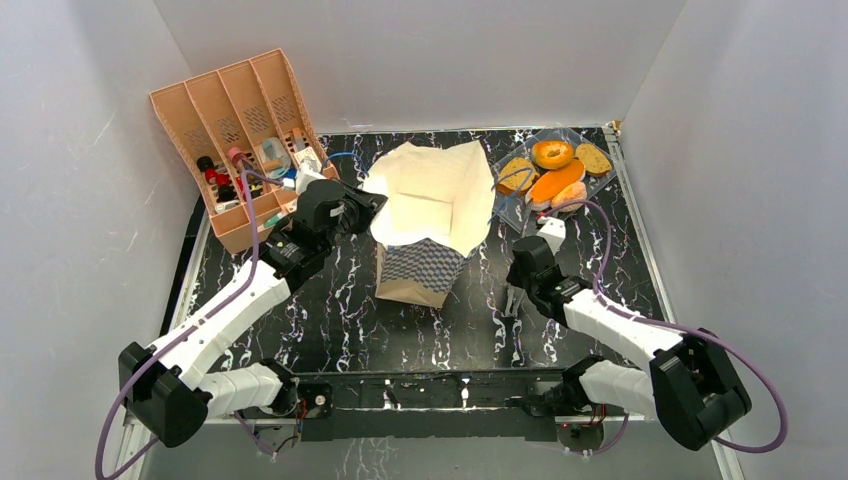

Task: Take the fake bread out of the paper bag
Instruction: Adjust the paper bag at the center of the board, then place the clamp at the center of the board.

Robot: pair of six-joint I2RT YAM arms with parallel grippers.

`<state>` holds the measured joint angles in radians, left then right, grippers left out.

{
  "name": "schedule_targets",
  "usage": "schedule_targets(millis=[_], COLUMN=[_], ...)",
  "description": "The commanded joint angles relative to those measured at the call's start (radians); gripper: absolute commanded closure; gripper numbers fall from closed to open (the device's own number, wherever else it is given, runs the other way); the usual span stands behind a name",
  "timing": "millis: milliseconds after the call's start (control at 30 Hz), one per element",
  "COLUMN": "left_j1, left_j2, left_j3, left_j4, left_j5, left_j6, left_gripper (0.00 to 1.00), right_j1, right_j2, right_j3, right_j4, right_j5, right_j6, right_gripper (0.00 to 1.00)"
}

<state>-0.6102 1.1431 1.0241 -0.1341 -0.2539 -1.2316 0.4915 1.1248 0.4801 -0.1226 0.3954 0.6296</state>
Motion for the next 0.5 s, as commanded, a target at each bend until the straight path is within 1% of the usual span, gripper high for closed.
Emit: schedule_targets(millis=[0,233,367,467], left_j1=[0.005,0.006,0.006,0.006], left_j2=[-0.051,-0.094,-0.111,-0.112], left_j3=[-0.037,-0.112,-0.142,-0.158], left_j4=[0.051,0.073,0.094,0.109], left_j5=[-0.074,-0.140,-0.164,-0.169], left_j6=[-0.110,-0.154,-0.189,-0.207], left_gripper=[1.00,1.00,1.00,1.00], right_j1=[0.069,0.131,0.215,0.280], right_j2=[-0.029,0.007,0.026,0.071], right_j3=[0.029,0.045,0.071,0.103], right_j4=[-0.008,-0.014,-0.018,-0.030], right_j5=[0.092,0.126,0.168,0.196], right_j6=[0.000,0.005,0.001,0.005], right_gripper=[1.00,1.00,1.00,1.00])
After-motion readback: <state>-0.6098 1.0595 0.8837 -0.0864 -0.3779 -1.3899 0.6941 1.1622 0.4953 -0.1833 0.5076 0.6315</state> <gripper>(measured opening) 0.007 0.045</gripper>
